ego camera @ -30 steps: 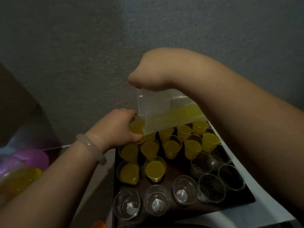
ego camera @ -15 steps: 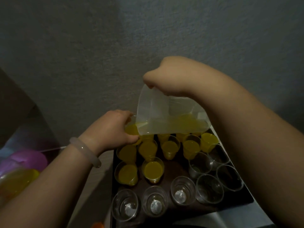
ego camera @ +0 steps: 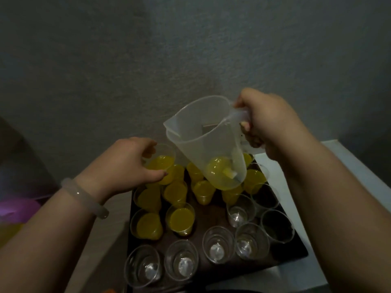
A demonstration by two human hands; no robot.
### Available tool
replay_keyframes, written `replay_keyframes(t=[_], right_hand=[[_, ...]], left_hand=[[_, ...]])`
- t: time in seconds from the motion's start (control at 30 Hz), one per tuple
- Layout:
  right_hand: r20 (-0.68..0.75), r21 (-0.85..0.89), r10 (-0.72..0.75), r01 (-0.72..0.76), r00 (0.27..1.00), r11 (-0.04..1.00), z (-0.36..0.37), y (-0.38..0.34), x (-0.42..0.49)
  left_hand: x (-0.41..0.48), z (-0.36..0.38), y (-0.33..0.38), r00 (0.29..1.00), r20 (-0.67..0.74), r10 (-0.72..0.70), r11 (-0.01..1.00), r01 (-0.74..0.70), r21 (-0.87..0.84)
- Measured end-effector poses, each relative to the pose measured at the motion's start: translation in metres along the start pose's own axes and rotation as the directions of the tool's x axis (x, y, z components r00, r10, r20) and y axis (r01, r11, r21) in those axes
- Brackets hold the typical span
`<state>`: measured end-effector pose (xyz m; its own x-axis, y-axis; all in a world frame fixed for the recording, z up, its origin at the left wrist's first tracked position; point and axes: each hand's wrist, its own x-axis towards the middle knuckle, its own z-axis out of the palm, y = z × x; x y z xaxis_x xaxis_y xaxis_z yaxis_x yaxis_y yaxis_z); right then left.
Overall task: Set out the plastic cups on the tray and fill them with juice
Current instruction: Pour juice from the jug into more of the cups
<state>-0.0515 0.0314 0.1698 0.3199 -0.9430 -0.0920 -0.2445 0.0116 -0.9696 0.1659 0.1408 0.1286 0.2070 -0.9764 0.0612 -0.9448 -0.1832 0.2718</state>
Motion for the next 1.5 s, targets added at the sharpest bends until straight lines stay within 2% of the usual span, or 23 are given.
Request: replay_keyframes(t=[0.23,0.43,0.7,0.87,1.3,1.5], right_hand=[[-0.15,0.159,-0.022,0.046,0.988,0.986,-0.005,0.024,0.002],[-0.186,0.172,-0.061,0.094,0.981,0.981,-0.011,0.03,0.004],[-0.259,0.261,-0.029,0.099,0.965,0.96,-0.02,0.037,0.009],[-0.276,0.339,0.014,0.084,0.961,0.937,-0.021,0.042,0.008],[-0.264,0.308,0.004,0.081,0.964,0.948,-0.018,0.056,0.016],[-0.257,0.291,0.002,0.075,0.967,0.954,-0.016,0.059,0.016]], left_hand=[[-0.005,0.004,0.016,0.992,0.058,0.114,0.993,-0.115,0.011],[-0.006,0.018,0.039,0.951,0.133,0.28,0.959,-0.283,0.004],[0.003,0.043,0.057,0.892,0.248,0.378,0.915,-0.401,0.047],[0.007,0.058,0.063,0.852,0.334,0.402,0.884,-0.457,0.101],[0.026,0.09,0.058,0.76,0.478,0.44,0.779,-0.588,0.218],[0.028,0.1,0.054,0.741,0.512,0.435,0.767,-0.602,0.22]])
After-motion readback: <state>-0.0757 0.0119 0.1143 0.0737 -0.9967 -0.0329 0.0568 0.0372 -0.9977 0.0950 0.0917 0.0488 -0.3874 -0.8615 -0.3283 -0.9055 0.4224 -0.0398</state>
